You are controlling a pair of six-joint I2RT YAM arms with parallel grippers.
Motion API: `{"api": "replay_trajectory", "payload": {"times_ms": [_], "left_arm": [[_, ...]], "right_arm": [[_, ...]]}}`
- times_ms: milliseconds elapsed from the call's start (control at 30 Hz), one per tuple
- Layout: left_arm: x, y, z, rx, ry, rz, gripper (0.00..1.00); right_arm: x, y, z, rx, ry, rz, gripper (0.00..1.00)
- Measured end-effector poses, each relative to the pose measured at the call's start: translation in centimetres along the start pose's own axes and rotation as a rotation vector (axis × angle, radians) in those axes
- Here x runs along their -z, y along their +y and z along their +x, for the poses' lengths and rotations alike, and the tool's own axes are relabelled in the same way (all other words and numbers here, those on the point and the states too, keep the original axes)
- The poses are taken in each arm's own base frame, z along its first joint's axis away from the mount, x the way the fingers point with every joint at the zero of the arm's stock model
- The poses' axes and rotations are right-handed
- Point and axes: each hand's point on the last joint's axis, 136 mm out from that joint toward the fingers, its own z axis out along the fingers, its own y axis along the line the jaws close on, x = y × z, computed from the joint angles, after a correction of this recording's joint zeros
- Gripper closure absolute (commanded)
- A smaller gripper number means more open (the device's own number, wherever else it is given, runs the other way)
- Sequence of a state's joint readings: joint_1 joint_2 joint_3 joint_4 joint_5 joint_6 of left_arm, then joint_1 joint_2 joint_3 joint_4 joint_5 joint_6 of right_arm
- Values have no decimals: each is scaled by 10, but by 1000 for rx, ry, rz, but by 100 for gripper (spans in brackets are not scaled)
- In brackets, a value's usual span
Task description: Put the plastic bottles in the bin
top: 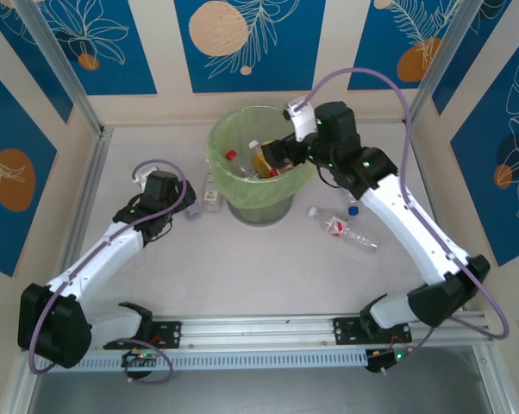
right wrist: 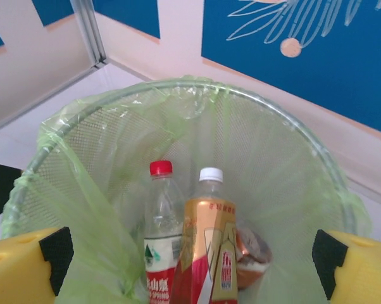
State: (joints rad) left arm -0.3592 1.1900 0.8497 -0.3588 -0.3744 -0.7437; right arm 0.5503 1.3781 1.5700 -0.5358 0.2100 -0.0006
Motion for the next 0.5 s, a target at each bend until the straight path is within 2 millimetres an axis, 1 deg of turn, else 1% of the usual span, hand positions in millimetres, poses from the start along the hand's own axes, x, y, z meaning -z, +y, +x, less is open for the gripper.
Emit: {"api": "replay_trajectory", "payload": {"times_ms": [133,233,367,433,500], "left_arm": [[-6,1,4,5,16,-10,0],[-9,-2,2,5,22,-11,0],[-12,-5,0,6,27,-6,0],[-16,-3,0,4,41,-13,0],[-25,-2,-2,2,56,-28,0]], "right_arm": [[32,-16,10,-101,-34,35,1],[50,-29,29,-190,-42,68,1],[62,-43,65,-300,2,115,1],[64,-48,82,-347,37,135,1],[66,-49,96,-388,63,138,1]]}}
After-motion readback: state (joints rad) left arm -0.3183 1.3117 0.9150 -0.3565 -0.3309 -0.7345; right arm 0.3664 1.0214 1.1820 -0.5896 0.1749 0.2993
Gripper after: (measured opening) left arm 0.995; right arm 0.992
